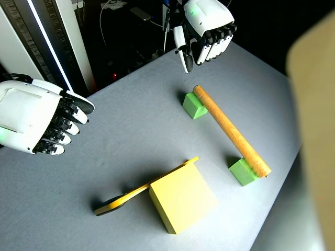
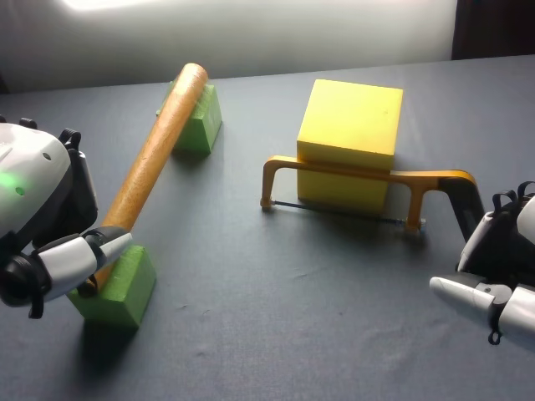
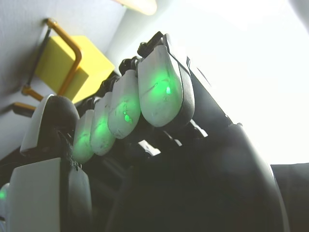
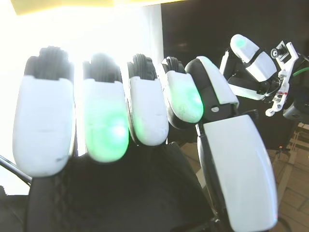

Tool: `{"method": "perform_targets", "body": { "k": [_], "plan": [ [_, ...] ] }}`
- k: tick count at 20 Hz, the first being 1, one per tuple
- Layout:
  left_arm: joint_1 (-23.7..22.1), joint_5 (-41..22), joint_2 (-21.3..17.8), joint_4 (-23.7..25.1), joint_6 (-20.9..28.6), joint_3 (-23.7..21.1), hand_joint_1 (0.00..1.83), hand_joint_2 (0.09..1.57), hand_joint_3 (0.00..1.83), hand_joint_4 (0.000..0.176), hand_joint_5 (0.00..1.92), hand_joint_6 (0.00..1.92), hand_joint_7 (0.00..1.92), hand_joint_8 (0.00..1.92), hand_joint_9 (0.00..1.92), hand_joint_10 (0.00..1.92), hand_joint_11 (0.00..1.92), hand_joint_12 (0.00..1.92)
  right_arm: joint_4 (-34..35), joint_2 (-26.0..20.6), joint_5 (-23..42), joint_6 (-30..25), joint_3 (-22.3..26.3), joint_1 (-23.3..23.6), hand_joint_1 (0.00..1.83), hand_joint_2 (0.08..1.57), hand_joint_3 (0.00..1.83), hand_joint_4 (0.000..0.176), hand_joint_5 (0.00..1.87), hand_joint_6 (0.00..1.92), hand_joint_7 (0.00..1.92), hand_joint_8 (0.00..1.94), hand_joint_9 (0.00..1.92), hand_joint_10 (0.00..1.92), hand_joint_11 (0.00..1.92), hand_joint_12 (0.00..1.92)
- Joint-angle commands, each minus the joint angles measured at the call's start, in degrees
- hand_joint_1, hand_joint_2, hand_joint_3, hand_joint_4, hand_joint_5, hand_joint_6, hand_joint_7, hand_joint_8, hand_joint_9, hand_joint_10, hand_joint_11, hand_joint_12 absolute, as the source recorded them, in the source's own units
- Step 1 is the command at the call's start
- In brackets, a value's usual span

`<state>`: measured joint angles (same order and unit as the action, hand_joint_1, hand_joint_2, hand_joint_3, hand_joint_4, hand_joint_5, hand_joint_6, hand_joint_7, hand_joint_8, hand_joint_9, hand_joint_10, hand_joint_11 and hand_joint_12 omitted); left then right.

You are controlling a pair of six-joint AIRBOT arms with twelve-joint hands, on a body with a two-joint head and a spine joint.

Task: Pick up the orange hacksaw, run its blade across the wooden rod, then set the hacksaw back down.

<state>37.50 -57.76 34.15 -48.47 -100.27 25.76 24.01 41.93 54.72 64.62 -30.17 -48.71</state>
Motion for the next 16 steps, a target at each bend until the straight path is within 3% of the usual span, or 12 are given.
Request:
{"method": "perform_targets", "body": {
  "k": [1,3,8,14,15,16],
  "plan": [
    [-0.4,-5.5,-0.5,2.9,0.2,0.1,0.0,1.19,0.18,0.0,0.15,0.05,0.11,0.05,0.06,0.06,0.0,0.21,-1.7,-0.1,6.4,-0.1,0.0,0.5,0.03,1.19,0.11,0.0,0.29,0.05,0.31,0.06,0.29,0.09,0.0,0.74],
    [-0.4,-5.4,-0.5,2.8,0.3,0.1,0.0,1.26,0.02,0.0,0.17,0.0,0.13,0.0,0.08,0.01,0.0,0.17,-1.7,-0.1,6.4,-0.1,0.0,0.5,0.0,1.25,0.01,0.0,0.3,0.0,0.32,0.0,0.31,0.01,0.0,0.75],
    [0.2,-5.3,-0.5,2.4,0.4,0.1,0.0,1.28,0.0,0.0,0.18,0.0,0.13,0.0,0.08,0.0,0.0,0.21,-0.2,-0.1,5.8,-0.1,0.0,0.7,0.0,1.25,0.0,0.0,0.29,0.0,0.3,0.0,0.29,0.0,0.0,0.75],
    [1.1,2.5,-0.7,6.2,5.0,2.7,0.0,1.28,0.0,0.0,0.2,0.01,0.17,0.01,0.13,0.01,0.0,0.31,15.1,-1.0,2.1,-0.1,0.0,5.7,0.15,1.22,0.0,0.0,0.3,0.0,0.31,0.0,0.32,0.01,0.0,0.82],
    [1.4,3.5,-0.7,7.0,6.0,3.1,0.0,1.28,0.0,0.0,0.18,0.0,0.15,0.01,0.11,0.0,0.0,0.24,17.0,-1.0,2.0,0.0,-0.1,6.5,0.4,1.2,0.0,0.0,0.3,0.0,0.31,0.0,0.32,0.01,0.0,0.88],
    [1.8,4.2,-0.7,7.5,6.8,3.4,0.0,1.28,0.0,0.0,0.18,0.0,0.15,0.01,0.11,0.0,0.0,0.23,19.2,-1.0,1.7,0.6,-0.3,7.4,0.62,1.22,0.0,0.0,0.23,0.0,0.23,0.0,0.25,0.0,0.0,0.76]
  ]
}}
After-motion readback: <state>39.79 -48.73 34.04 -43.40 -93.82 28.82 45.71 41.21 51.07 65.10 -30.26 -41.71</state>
